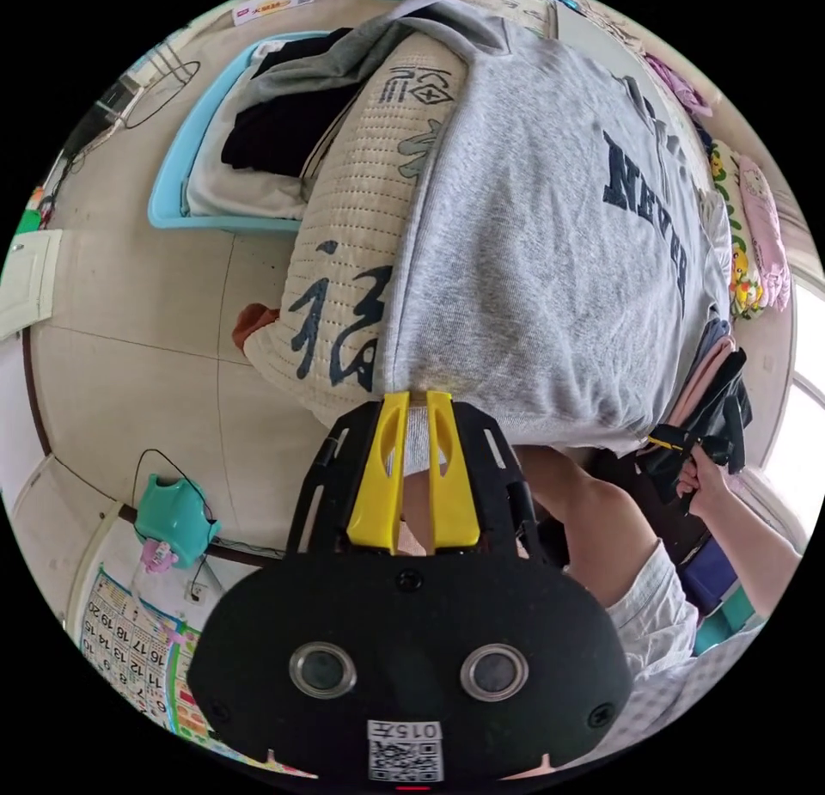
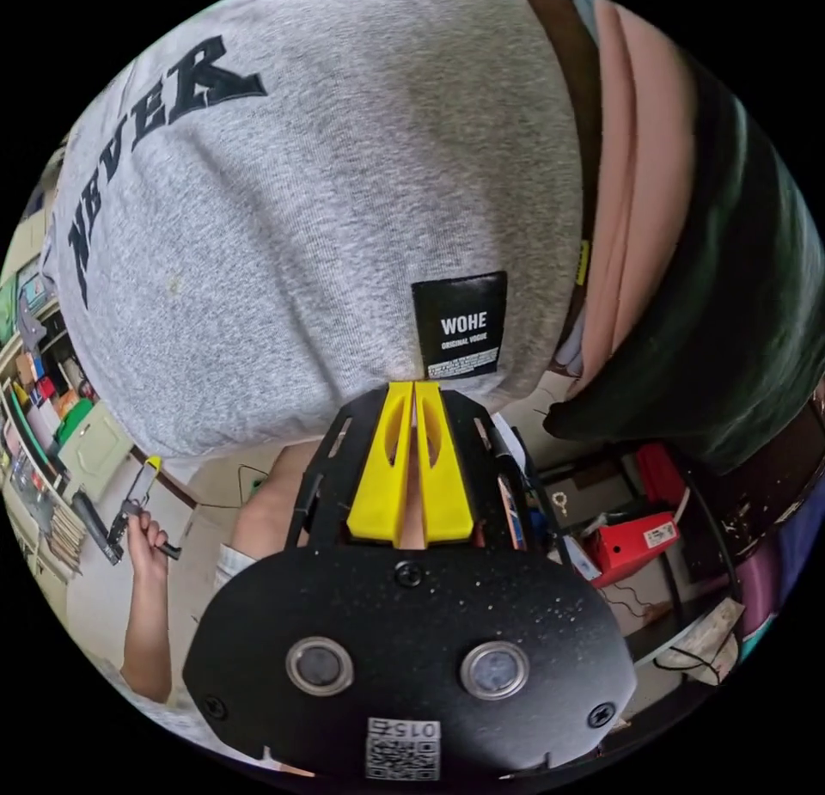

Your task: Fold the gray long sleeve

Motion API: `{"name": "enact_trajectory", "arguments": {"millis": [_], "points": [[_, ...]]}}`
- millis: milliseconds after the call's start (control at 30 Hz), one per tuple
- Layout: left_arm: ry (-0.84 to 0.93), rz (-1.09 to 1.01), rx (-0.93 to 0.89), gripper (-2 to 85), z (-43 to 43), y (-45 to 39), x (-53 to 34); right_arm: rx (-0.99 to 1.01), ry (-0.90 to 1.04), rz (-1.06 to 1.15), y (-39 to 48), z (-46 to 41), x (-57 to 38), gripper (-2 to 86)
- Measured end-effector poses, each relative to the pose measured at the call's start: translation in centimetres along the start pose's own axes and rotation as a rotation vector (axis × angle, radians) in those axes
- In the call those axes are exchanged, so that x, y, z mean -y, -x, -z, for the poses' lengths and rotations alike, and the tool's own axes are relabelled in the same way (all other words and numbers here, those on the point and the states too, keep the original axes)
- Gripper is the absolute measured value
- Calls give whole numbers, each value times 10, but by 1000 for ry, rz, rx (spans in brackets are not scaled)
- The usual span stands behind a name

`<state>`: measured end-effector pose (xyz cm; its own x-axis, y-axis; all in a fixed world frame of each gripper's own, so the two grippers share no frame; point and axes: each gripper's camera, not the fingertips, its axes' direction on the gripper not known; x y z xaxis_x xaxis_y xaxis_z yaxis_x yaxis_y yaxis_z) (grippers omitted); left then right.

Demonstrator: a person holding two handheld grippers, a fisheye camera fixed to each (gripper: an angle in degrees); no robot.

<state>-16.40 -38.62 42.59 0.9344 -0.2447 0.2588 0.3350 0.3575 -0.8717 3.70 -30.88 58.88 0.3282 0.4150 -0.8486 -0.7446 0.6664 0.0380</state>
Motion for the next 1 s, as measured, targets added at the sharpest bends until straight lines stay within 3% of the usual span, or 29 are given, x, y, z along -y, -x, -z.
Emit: {"name": "enact_trajectory", "arguments": {"millis": [200,333,467,600,700,767,833,933,1000], "points": [[50,88,10,-1,-2,-22,-5,242,-11,161,-71,-14,-18,-5],[78,132,226,-7,18,-57,-29,411,78,318,-119,-28,-16,-4],[61,75,378,-7,44,-128,-39,447,112,498,-152,-10,-29,-2],[-32,-200,355,-3,58,-277,-5,581,-92,844,-206,91,-65,0],[-90,-516,255,8,53,-422,33,621,-401,866,-291,183,-80,4],[-147,-723,228,19,48,-519,47,610,-585,767,-358,223,-81,6],[-238,-1012,174,35,38,-646,50,473,-805,582,-439,248,-87,12],[-247,-1303,73,64,9,-786,40,293,-861,339,-513,229,-74,28],[-186,-1410,26,78,-20,-856,31,278,-825,232,-548,203,-57,46]]}}
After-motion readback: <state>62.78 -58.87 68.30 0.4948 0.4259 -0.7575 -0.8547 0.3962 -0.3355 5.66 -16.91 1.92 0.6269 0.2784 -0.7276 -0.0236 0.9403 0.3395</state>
